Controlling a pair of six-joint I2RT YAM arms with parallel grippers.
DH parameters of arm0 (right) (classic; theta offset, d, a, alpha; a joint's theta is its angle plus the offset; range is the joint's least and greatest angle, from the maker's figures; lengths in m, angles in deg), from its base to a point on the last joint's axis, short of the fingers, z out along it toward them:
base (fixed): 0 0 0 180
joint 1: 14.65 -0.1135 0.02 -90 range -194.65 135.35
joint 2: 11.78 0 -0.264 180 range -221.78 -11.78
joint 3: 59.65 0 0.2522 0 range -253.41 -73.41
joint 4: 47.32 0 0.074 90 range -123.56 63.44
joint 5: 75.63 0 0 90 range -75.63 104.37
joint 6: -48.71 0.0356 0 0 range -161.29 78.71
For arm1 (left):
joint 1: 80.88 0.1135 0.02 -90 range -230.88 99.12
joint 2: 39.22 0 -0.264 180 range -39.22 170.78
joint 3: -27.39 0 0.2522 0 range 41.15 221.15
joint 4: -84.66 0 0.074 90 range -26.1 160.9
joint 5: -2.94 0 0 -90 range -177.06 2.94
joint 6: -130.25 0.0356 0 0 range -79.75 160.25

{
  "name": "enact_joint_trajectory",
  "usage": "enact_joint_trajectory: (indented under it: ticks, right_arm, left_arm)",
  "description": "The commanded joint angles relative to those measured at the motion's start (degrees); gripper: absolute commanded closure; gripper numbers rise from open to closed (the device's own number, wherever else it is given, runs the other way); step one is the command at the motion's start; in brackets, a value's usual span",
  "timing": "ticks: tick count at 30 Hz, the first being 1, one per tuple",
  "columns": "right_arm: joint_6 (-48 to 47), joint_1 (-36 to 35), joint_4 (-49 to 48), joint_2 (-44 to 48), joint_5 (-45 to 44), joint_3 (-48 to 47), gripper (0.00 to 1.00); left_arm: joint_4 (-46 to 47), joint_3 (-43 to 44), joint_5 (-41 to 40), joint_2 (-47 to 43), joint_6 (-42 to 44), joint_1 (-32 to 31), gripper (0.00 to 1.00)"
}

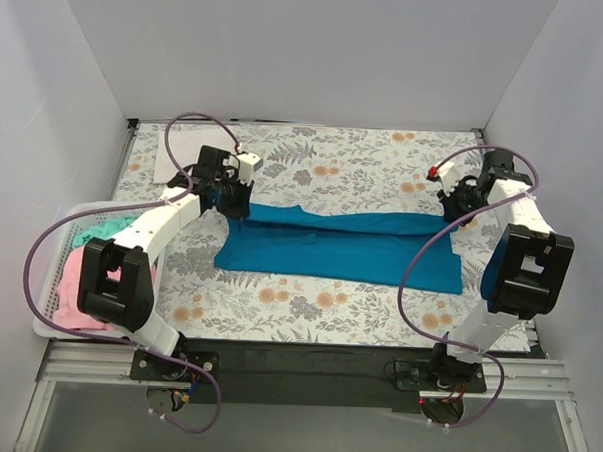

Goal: Fold and stack the t-shirts
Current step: Fold the tshirt

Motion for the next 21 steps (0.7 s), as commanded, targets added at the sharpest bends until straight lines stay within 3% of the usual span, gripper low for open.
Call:
enact_joint_trajectory:
  ticks: [1, 14, 21]
  right_arm:
    - [-2.93, 0.36, 0.8, 2.49, -0.09, 1.45, 0.99]
    - [-4.68, 0.27, 0.8, 2.76, -1.94, 4.79, 0.99]
    - [-4.33, 0.27, 0.89, 2.06, -2.2, 0.67, 0.99]
  left_arm:
    - [-1.74, -2.39, -1.19, -3.84, -0.27, -0.05, 1.0]
    - [-3.41, -6.09, -0.23, -0.5, -2.46, -0.14, 1.0]
    - [-4.99, -1.7, 0.12, 0.03, -2.99, -0.05, 1.0]
